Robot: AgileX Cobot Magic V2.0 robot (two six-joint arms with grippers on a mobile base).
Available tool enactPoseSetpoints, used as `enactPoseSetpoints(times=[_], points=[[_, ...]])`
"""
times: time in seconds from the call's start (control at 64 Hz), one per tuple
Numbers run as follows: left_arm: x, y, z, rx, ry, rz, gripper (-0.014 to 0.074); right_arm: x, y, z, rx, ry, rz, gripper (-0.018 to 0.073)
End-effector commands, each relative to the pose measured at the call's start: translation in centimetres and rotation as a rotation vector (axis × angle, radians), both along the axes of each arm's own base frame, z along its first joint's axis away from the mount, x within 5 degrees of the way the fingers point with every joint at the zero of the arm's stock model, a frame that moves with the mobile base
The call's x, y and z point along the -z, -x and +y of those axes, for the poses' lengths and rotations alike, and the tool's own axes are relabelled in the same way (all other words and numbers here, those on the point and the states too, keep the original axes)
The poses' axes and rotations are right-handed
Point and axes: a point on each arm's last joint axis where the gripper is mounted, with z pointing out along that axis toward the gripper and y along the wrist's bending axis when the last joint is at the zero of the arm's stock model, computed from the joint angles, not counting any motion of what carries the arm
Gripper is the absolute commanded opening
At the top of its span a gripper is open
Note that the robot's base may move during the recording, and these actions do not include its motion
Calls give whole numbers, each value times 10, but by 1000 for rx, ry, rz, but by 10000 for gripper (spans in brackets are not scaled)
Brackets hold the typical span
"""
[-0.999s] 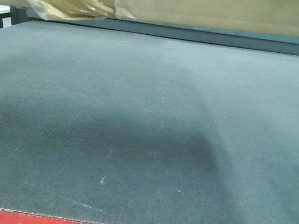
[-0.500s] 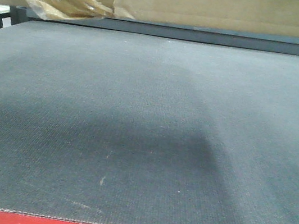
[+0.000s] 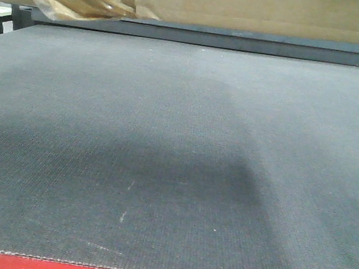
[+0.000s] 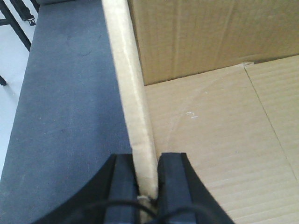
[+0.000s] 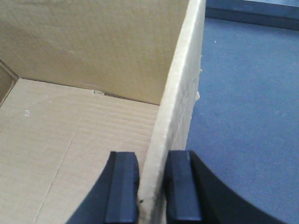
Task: Grab carton from right shelf to conveyor
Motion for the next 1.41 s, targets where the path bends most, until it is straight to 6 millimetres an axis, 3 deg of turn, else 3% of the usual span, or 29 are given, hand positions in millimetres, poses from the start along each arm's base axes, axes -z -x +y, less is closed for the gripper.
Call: enactPoseSetpoints(times=[0.0,0.109,0.219,0.562,0.718,0.874,0.999,1.155,1.218,1.39], points=[[-7,-1,-3,31,6,-69,-18,-9,6,1,-22,-59,-35,-69],[-1,-9,-8,43,13,-44,-18,-5,4,-2,-3,-15,-21,-69],[12,-28,-18,46,-8,-6,-18,4,-6,-4,31,50,-10,-69],[79,-109,-31,11,15,168,-18,80,-75,3,110,162,202,-69],[99,-128,-33,2,2,204,-16,109,-99,13,109,182,236,-69],[111,-137,-36,3,-8,230,-1,124,-113,19,106,185,239,-59],[115,-140,-37,2,-11,240,134,130,-117,21,106,192,252,120],[112,-138,-36,2,-11,233,494,129,-116,21,106,193,255,535],[111,-136,-36,-1,-11,237,634,125,-116,21,107,192,252,574],[97,-123,-30,-11,-7,231,514,100,-107,17,110,167,216,568]])
